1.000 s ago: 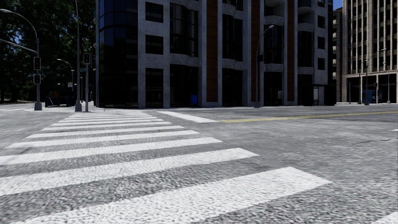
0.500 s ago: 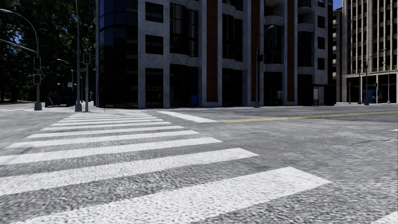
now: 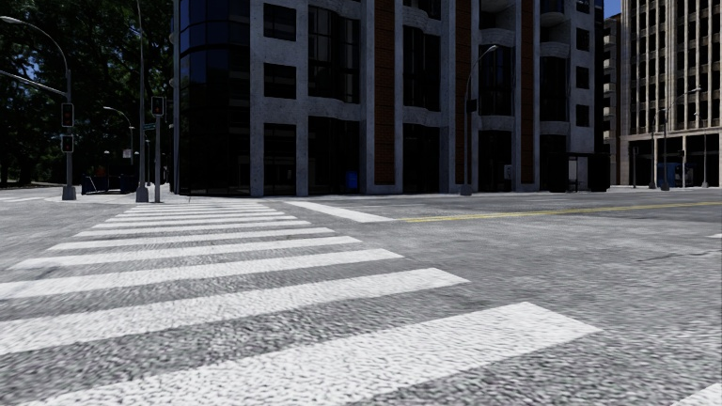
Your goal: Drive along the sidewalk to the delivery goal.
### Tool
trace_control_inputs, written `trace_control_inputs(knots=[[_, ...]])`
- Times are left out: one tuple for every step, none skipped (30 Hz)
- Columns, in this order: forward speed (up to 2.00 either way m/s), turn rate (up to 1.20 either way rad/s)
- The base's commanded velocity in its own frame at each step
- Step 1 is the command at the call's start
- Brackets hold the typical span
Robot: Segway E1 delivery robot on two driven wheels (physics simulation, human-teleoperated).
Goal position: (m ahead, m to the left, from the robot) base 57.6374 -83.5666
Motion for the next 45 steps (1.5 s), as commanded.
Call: trace_control_inputs(knots=[[0.0, 0.09], [0.0, 0.09], [0.0, 0.2], [0.0, 0.25], [0.0, 0.25], [0.0, 0.26], [0.0, 0.26], [0.0, 0.26], [0.0, 0.26], [0.0, 0.26], [0.0, 0.26], [0.0, 0.26], [0.0, 0.26], [0.0, 0.26], [0.0, 0.27], [0.0, 0.31], [0.0, 0.34], [0.0, 0.34], [0.07, 0.36], [0.49, 0.36], [0.49, 0.36], [0.83, 0.36], [1.02, 0.36], [1.08, 0.36], [1.08, 0.36], [1.14, 0.36], [1.28, 0.36], [1.48, 0.36], [1.48, 0.36], [1.67, 0.36], [1.85, 0.36], [1.85, 0.36], [2.0, 0.36], [2.0, 0.36], [2.0, 0.36], [2.0, 0.36], [2.0, 0.36], [2.0, 0.36], [2.0, 0.36], [2.0, 0.36], [2.0, 0.36], [2.0, 0.36], [2.0, 0.36], [2.0, 0.36], [2.0, 0.36]])
